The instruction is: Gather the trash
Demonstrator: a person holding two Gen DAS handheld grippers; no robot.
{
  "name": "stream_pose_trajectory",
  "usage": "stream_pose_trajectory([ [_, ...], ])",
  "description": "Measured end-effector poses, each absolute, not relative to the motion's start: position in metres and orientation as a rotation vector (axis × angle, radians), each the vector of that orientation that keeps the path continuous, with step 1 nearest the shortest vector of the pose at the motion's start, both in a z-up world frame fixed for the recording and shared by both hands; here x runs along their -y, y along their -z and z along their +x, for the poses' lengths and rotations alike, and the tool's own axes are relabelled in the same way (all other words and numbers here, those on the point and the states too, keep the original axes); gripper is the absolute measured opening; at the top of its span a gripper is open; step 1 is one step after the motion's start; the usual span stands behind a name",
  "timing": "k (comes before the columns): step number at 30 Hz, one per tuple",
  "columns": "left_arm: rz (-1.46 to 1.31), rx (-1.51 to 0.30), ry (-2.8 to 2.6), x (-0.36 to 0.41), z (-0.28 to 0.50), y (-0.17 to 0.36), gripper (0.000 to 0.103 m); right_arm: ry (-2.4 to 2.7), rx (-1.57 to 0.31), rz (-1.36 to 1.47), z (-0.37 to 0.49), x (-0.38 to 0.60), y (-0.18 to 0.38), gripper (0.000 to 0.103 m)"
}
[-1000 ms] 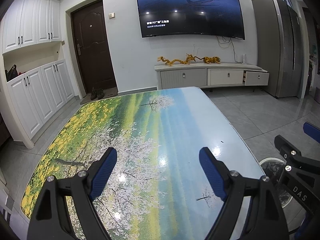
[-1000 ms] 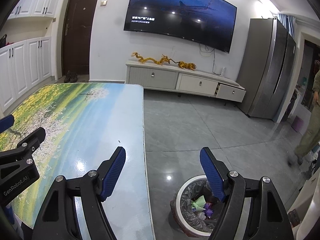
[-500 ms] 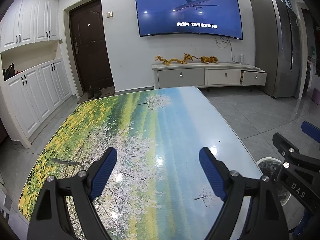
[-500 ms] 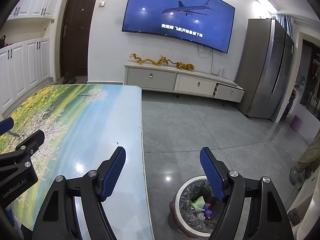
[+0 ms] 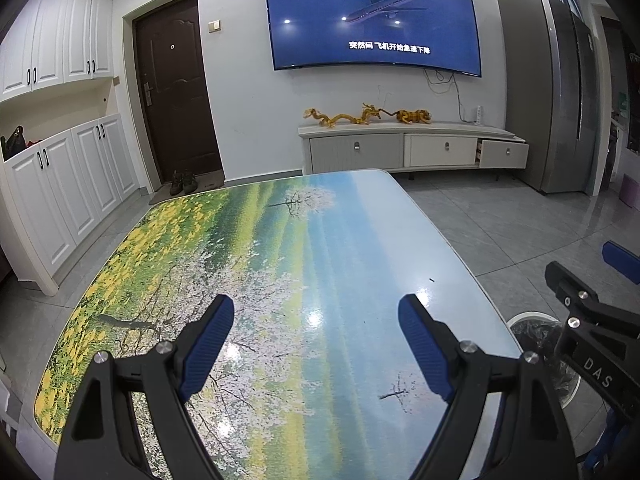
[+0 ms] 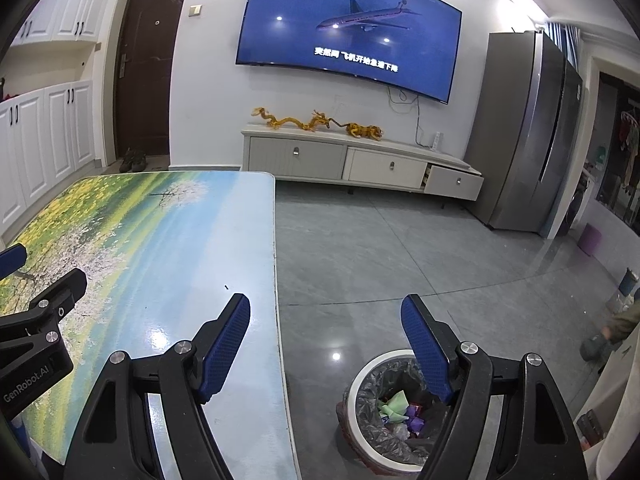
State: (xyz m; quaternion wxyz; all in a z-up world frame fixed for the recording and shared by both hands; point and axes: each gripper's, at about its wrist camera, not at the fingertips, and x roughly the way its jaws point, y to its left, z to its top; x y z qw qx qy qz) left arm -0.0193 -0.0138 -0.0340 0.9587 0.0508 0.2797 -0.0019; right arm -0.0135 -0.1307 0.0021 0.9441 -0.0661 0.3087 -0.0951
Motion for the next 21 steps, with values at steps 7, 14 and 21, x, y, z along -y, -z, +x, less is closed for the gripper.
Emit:
stream_pose_trajectory([
  [7,0.107,-0.563,0.016,0.0161,-0.0211,0.0344,0.084,0.198,-0.627,-0.134,-0.0140,0.1308,-0.0023,0.077],
  [14,0.107,-0.563,0.028,0.0189,-0.0220,0.0334,0.084,0.206,-0.621,-0.128,-0.0146,0.1335,-0.0031,0.080],
  [21,0.102,-0.572,0.033,0.0195,-0.0220,0.0330,0.085,0.216,-0.616,-0.117,-0.0153,0.1386,-0.0041,0.082],
])
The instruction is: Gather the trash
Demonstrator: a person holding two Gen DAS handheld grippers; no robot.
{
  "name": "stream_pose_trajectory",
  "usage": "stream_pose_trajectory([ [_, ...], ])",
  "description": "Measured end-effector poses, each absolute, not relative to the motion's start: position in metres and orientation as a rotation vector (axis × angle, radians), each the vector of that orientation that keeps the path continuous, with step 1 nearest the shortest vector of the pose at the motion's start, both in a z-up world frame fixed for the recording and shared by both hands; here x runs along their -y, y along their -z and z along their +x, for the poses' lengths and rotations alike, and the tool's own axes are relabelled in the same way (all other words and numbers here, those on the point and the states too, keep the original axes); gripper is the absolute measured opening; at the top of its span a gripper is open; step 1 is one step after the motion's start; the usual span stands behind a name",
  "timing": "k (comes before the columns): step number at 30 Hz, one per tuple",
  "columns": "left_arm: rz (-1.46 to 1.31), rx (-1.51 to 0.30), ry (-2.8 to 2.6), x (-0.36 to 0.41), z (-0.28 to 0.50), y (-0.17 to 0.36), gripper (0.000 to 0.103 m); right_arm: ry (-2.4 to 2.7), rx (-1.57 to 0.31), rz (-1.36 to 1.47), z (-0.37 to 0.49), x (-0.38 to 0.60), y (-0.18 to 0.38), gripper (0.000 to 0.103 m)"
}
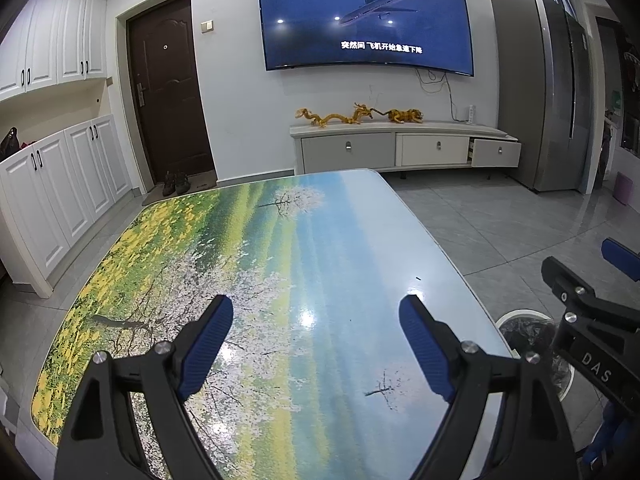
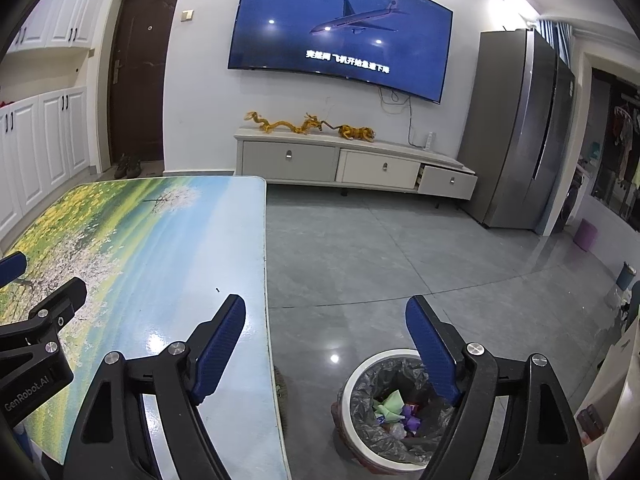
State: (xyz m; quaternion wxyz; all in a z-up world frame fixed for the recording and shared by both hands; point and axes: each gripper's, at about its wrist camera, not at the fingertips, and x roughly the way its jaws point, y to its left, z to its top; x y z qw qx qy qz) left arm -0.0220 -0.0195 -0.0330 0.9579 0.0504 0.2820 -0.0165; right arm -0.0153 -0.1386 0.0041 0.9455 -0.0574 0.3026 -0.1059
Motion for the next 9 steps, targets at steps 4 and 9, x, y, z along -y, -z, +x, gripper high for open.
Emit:
stream_pose_trajectory([
  [4,0.102,-0.577,0.038,0.0222,-0.0221,0.0333,0.085,0.220,-0.615,-0.110,-0.0160,0.1419,-0.0036,0.082],
  [9,0.102,-0.583,0.047,0.0248,-0.0209,0.0333,0.085,0.230,-0.613,-0.099,-0.0161,0.1452,-0.0032,0.082],
])
